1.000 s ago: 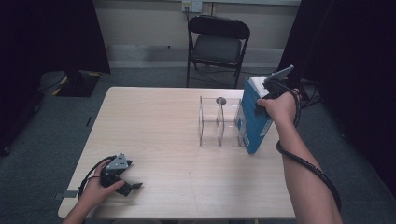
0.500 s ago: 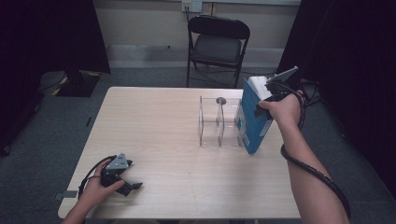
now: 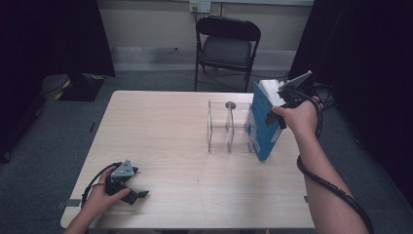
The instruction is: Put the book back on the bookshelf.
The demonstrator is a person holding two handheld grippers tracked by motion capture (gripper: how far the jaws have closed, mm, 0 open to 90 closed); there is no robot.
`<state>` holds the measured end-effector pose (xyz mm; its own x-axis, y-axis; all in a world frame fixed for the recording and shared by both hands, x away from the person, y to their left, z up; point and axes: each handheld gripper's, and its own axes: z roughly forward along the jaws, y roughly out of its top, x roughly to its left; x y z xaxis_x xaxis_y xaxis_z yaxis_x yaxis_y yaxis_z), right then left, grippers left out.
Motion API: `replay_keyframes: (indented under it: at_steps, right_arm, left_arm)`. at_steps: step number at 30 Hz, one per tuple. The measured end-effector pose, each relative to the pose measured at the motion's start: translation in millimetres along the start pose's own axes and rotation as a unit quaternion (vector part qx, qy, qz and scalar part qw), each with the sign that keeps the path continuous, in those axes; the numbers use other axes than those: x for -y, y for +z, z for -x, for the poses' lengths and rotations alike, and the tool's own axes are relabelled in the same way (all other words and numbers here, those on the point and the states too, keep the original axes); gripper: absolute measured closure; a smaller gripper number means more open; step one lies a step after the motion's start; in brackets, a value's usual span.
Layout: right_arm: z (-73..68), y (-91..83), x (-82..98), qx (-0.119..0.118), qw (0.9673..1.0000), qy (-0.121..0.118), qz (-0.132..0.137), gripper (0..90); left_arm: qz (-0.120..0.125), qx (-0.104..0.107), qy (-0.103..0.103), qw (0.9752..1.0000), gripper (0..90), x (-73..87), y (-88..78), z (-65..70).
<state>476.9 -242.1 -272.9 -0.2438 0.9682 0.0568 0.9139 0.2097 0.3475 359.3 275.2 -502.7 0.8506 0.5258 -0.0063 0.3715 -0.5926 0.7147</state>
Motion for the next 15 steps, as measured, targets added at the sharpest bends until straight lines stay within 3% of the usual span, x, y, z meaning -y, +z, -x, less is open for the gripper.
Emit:
replay_keyframes:
  at_steps: [2, 15]
  right_arm:
    - [1.0, -0.2, 3.5, -0.009, 0.9998, -0.010, -0.013, 19.1]
    - [7.0, 1.1, 19.0, -0.021, 0.9994, -0.026, -0.001, 18.8]
  left_arm:
    - [-0.004, -0.003, 0.004, 1.0000, 0.0, -0.5, -0.5, -0.6]
    - [0.000, -0.002, 0.004, 1.0000, 0.0, -0.1, -0.2, -0.4]
